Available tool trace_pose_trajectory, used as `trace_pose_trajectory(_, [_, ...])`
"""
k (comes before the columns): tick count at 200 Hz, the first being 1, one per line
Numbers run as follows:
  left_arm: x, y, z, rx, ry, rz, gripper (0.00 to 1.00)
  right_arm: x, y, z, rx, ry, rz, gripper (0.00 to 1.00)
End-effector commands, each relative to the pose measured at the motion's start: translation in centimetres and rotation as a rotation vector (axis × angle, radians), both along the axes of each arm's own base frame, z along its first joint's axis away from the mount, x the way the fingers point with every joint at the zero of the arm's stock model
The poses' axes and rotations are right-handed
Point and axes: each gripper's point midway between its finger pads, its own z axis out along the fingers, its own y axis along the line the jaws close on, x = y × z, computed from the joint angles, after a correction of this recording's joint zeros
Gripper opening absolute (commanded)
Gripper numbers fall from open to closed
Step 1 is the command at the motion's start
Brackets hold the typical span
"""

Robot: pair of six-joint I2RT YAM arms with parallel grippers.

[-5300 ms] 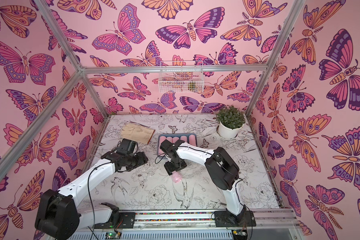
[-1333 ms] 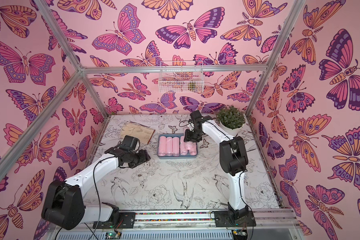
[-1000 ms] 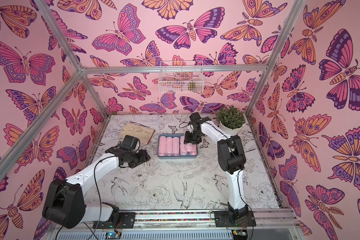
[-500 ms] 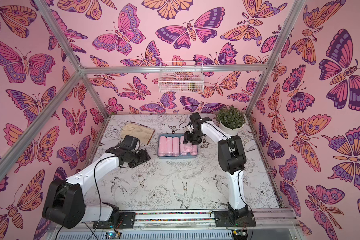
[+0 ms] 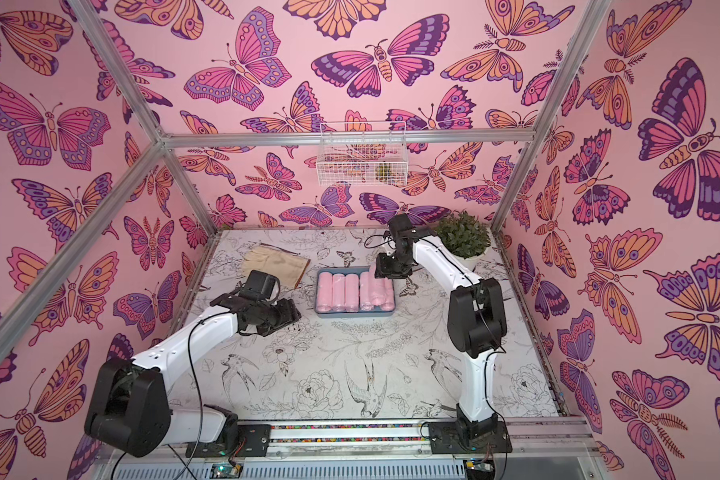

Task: Put the roll of trash bags into the storage box
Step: Place the roll of trash bags in the storage box.

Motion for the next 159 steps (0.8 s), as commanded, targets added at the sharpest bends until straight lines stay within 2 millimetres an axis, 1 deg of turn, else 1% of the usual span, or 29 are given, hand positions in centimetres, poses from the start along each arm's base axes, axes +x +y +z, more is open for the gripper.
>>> trace_pose_trajectory(1, [0.3, 0.1, 0.3, -0.002, -0.013, 0.006, 0.72, 0.8, 0.9, 0.0, 0.041, -0.013, 0.014, 0.4])
trace_pose_trajectory(47, [0.2, 0.2, 0.2, 0.0, -0.013, 0.008, 0.72, 1.4, 1.5, -2.0, 0.055, 0.01, 0.015, 0.31])
trace_pose_trajectory(74, [0.1, 0.2, 0.2, 0.0, -0.011, 0.008, 0.72, 1.2, 1.4, -4.0, 0.035, 0.051, 0.017, 0.28])
trace_pose_trajectory(99, [0.1, 0.2, 0.2, 0.001, -0.013, 0.008, 0.72, 0.8, 1.0, -5.3, 0.013, 0.074, 0.011, 0.26])
trace_pose_trajectory(159, [0.1, 0.2, 0.0, 0.002, -0.005, 0.006, 0.72, 0.1, 0.2, -7.1, -0.027, 0.106, -0.001, 0.25])
